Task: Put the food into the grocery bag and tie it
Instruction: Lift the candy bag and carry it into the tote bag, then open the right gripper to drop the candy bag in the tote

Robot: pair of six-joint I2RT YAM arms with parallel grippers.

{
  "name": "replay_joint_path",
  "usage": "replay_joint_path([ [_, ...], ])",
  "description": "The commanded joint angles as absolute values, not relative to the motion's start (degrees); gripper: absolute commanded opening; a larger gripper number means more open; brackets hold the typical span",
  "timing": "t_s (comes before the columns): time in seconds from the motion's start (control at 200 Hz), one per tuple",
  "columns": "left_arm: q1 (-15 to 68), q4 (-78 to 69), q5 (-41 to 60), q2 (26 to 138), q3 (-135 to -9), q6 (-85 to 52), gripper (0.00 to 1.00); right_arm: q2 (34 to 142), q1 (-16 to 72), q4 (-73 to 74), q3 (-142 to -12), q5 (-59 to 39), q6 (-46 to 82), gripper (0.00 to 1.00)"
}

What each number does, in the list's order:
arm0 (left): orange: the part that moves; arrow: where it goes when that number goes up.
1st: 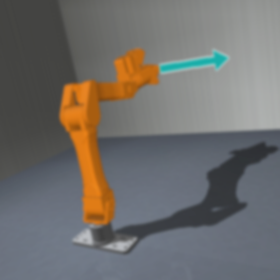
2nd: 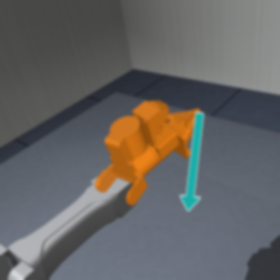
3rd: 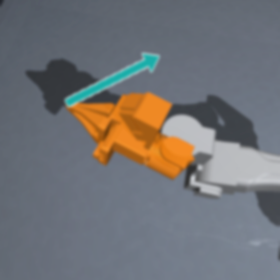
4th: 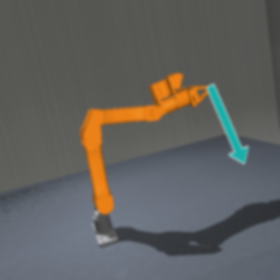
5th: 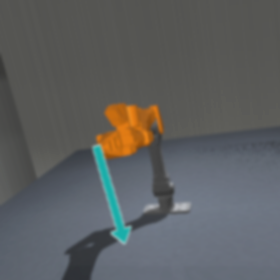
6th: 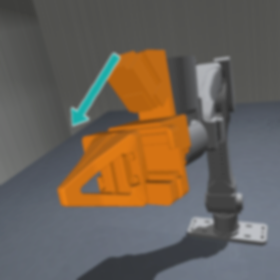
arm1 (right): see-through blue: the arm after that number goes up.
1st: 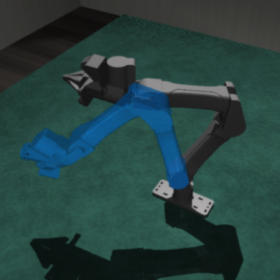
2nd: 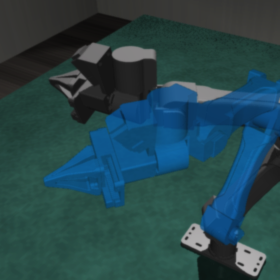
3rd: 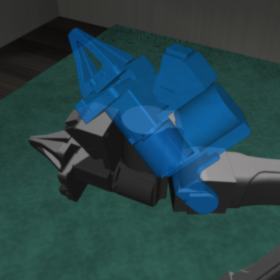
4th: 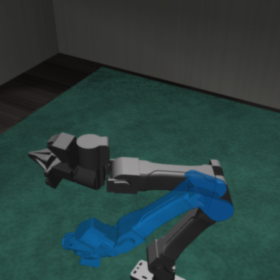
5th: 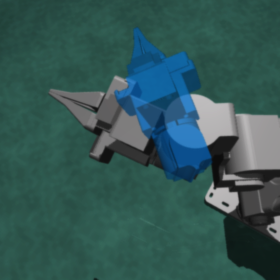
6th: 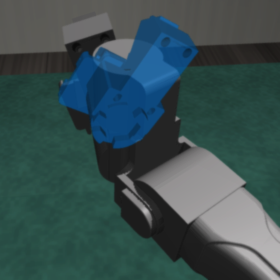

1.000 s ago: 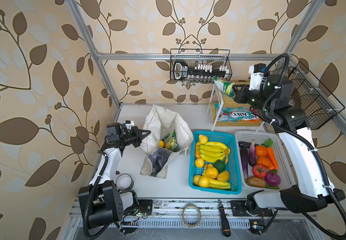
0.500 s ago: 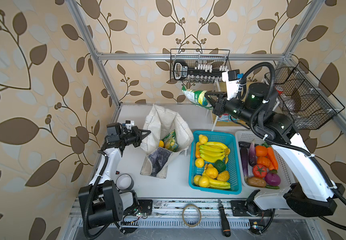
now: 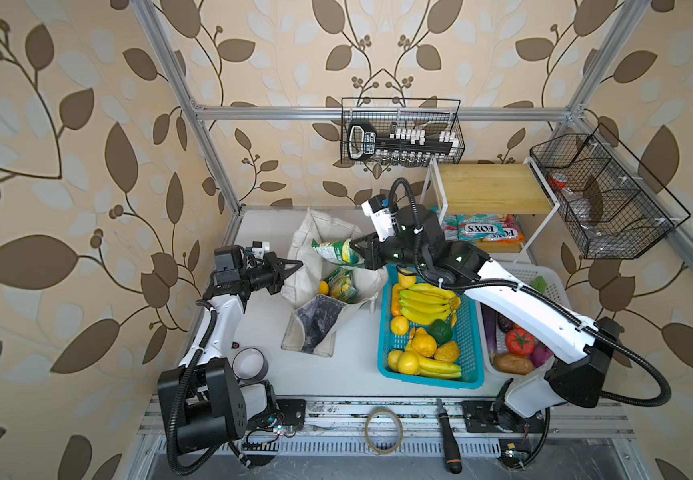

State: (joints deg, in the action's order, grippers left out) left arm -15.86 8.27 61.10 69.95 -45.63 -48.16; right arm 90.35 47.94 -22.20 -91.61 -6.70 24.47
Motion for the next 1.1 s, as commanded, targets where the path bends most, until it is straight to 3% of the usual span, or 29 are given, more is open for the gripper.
replay_joint_path([
  [0.0, -16.7, 6.5, 62.4, 69.9, -45.4, -48.1, 0.0, 93.5, 49.5, -16.8, -91.0, -6.7, 25.1, 0.0],
  [0.34, -16.7, 5.6, 62.6, 69.7, -45.9, -48.6, 0.0, 104.7, 52.1, -16.0, -91.8, -3.9, 23.7, 0.0],
  [0.635, -16.7, 2.6, 63.7, 69.7, -47.2, -52.1, 0.0, 111.1, 52.9, -14.6, -91.0, -7.9, 25.4, 0.0],
  [0.715, -16.7, -0.6, 64.5, 69.8, -47.2, -55.0, 0.0, 111.6, 53.0, -14.3, -90.9, -8.6, 25.4, 0.09],
  [0.835, -16.7, -1.7, 65.0, 70.1, -47.5, -56.1, 0.0, 111.3, 53.0, -14.3, -91.1, -9.9, 24.9, 0.31],
  [1.095, -16.7, 0.2, 64.6, 70.2, -46.8, -53.9, 0.0, 105.6, 52.7, -15.7, -91.1, -8.2, 23.9, 0.56],
])
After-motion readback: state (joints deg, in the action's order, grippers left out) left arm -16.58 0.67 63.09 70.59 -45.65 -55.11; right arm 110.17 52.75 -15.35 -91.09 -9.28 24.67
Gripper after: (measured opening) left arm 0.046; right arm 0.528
